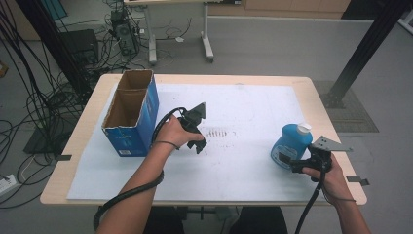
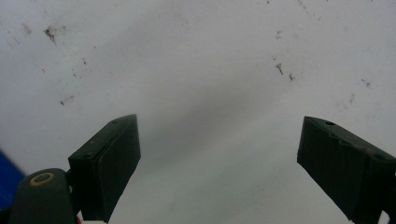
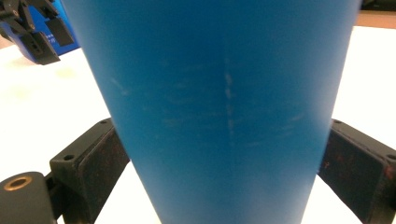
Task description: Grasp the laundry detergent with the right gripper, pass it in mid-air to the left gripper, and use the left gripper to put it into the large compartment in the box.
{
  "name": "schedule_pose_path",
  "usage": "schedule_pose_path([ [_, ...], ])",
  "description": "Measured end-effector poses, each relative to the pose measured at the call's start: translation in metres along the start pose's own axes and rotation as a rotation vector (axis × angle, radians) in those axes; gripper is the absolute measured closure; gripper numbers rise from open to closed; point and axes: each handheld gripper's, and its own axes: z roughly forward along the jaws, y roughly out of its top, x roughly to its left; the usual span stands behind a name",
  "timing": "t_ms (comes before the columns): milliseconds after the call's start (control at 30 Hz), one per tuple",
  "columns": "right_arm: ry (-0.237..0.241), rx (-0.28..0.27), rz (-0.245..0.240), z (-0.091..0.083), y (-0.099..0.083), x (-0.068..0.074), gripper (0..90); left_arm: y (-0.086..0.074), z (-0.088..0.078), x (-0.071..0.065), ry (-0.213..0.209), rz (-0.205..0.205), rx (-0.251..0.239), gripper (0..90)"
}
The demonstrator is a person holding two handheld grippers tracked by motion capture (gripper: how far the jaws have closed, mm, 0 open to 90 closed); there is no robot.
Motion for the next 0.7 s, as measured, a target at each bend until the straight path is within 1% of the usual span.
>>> schedule_pose_path([
  [700,0.002,0.000,0.000,-0.0007,0.0009,0.0003,7.2,-0.0011,-0.0015,0.0022,0.001,-0.007,-0.003,13.7],
])
